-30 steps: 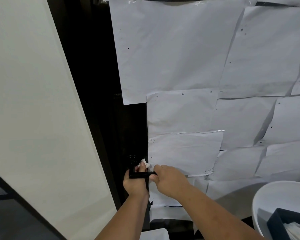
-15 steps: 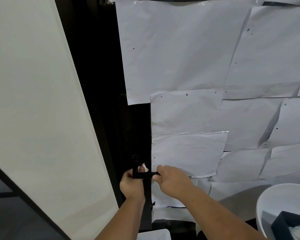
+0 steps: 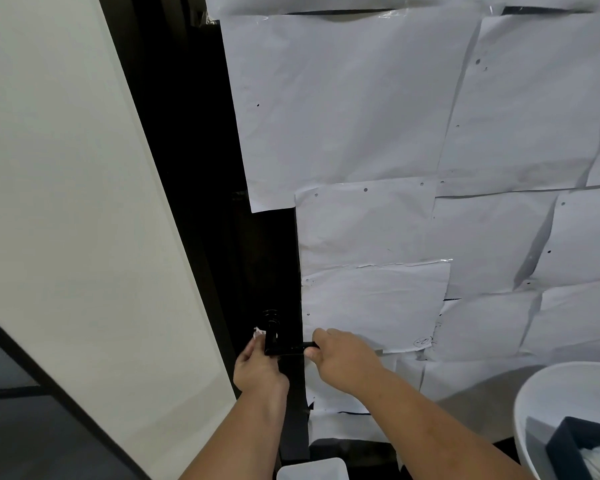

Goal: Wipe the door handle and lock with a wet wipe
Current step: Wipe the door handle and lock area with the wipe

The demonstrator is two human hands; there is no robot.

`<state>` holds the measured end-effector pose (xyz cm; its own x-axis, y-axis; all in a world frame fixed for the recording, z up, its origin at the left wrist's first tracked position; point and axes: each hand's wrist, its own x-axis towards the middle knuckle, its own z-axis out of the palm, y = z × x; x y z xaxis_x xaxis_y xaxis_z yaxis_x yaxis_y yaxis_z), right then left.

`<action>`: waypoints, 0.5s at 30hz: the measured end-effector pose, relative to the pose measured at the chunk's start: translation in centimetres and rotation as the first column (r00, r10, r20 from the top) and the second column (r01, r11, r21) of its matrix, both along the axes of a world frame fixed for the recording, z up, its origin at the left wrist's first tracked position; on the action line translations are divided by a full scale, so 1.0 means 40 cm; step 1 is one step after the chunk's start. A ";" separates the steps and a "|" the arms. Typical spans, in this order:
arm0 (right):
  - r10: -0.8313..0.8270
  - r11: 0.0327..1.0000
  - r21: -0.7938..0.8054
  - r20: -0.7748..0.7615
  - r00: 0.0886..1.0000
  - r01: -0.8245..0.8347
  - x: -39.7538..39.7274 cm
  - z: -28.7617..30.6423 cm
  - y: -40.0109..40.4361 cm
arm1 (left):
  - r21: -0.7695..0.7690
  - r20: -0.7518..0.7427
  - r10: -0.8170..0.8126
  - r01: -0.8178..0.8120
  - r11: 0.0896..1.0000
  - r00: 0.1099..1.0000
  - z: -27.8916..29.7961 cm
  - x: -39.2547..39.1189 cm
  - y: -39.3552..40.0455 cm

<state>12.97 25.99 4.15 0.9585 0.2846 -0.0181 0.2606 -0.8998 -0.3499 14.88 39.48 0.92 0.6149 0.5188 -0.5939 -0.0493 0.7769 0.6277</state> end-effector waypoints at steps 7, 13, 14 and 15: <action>-0.001 1.000 -0.001 -0.019 1.000 0.001 0.004 -0.002 0.001 | 0.183 0.002 0.057 -0.057 0.981 0.998 0.009 -0.024 -0.003; -0.013 1.000 0.010 -0.029 1.000 0.013 0.009 -0.007 0.002 | 0.757 0.043 -0.078 0.018 0.653 0.996 0.093 -0.069 0.022; -0.013 1.000 0.015 -0.029 0.999 0.013 0.008 -0.007 0.003 | 0.833 0.045 -0.116 0.027 0.553 0.992 0.104 -0.066 0.032; -0.011 1.000 0.020 -0.028 1.000 0.011 0.008 -0.007 0.003 | 0.900 0.044 -0.148 0.025 0.435 0.988 0.111 -0.061 0.044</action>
<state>13.30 26.10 3.86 0.9608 0.2744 -0.0392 0.2405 -0.8954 -0.3748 12.42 41.24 5.37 0.7111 0.6622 0.2363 -0.1249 -0.2118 0.9693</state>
